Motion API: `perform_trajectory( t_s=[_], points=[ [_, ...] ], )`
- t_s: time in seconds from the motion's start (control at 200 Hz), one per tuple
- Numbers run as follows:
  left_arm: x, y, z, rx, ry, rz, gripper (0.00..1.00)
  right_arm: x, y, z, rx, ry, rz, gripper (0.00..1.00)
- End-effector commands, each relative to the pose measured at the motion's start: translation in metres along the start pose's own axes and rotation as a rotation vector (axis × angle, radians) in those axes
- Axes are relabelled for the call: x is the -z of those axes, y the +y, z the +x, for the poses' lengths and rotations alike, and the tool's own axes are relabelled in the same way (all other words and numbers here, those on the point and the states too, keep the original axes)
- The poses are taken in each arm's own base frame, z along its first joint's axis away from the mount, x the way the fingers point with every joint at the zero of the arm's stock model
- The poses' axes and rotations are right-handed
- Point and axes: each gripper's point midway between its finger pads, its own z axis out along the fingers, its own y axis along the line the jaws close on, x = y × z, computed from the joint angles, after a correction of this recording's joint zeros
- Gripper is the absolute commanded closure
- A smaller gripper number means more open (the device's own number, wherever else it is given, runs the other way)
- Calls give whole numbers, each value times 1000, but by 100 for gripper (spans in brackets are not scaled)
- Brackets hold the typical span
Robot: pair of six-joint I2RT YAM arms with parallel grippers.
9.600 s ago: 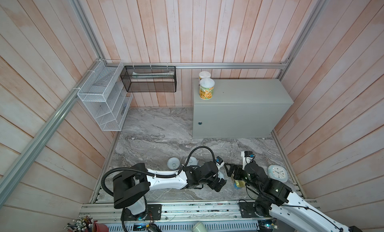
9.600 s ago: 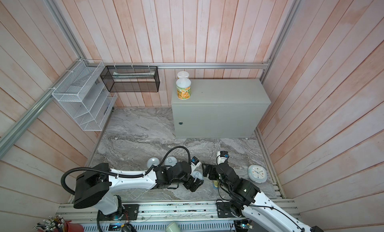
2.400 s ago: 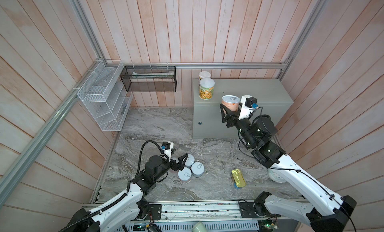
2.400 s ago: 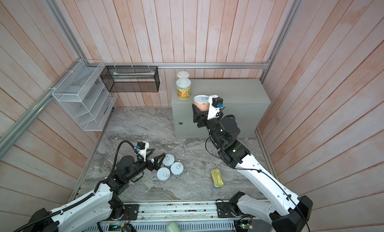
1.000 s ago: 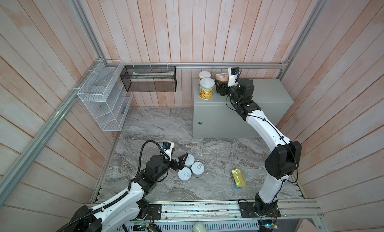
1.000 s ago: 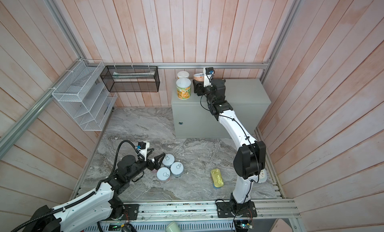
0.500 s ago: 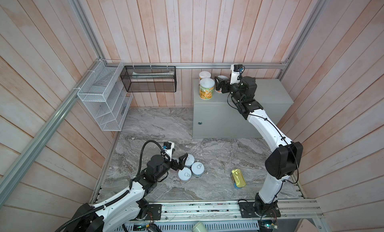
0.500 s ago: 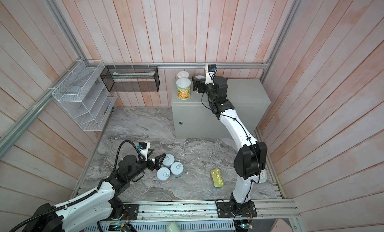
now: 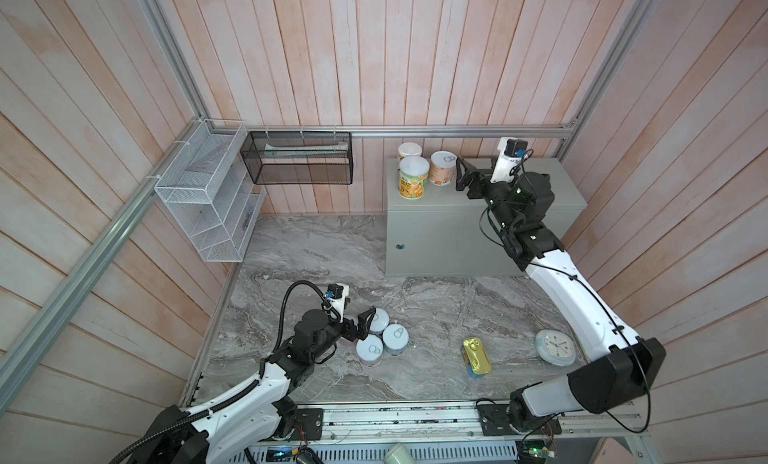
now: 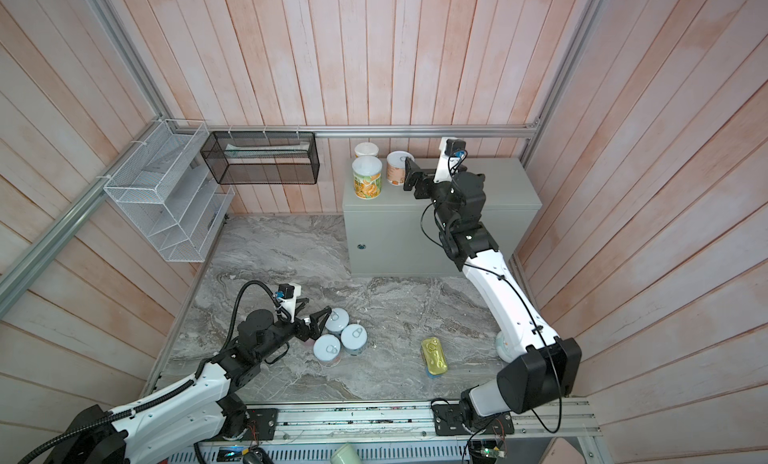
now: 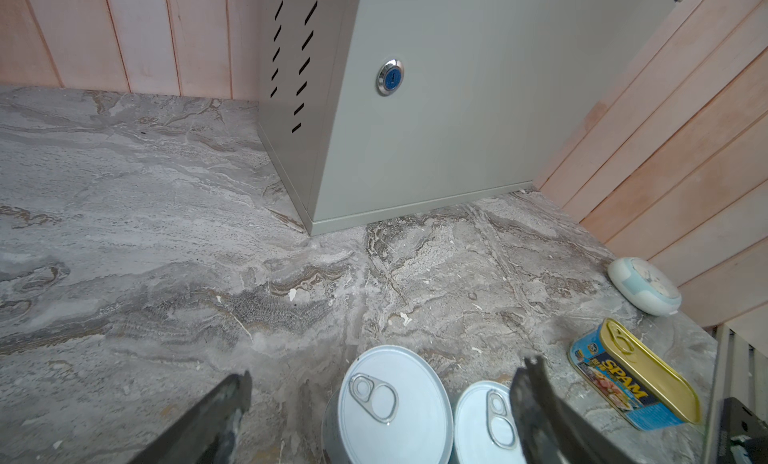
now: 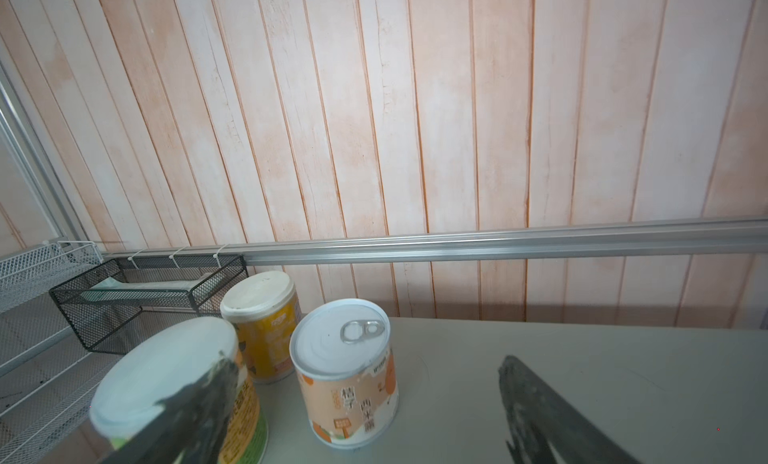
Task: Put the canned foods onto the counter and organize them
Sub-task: 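Open right gripper and raise it off the orange-printed can, then draw right arm back down toward the cans while left gripper hovers over them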
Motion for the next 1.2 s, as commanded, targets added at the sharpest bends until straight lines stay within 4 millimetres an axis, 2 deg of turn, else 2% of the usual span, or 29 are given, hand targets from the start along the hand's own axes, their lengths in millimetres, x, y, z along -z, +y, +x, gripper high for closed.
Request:
perform_trajectory(
  t_s=[0.0, 0.155, 0.3, 0.39, 0.53, 0.61, 0.845, 0.955, 1.195],
  points=[
    [-1, 4, -5, -10, -22, -21, 0, 27, -5, 12, -50, 20, 31, 2],
    [0, 4, -5, -13, -27, -25, 0, 62, 14, 45, -80, 105, -13, 2],
    [-1, 9, -3, -19, -27, -50, 0, 87, 28, 84, -93, 237, -37, 2],
    [-3, 16, -3, -37, -5, -95, 0, 101, 39, 99, -132, 299, -67, 2],
    [-3, 20, -9, -20, 16, -135, 0, 109, 49, 139, -177, 458, -33, 2],
    [-2, 20, -13, 9, 42, -152, 0, 110, 54, 154, -189, 513, -8, 2],
    [1, 15, -15, 72, 172, -175, 0, 110, 83, 158, -289, 552, -98, 2],
    [1, 16, -8, 111, 245, -204, 0, 111, 85, 161, -292, 581, -99, 2],
    [-3, 23, 12, 152, 352, -258, 0, 110, 88, 148, -298, 538, -131, 2]
  ],
)
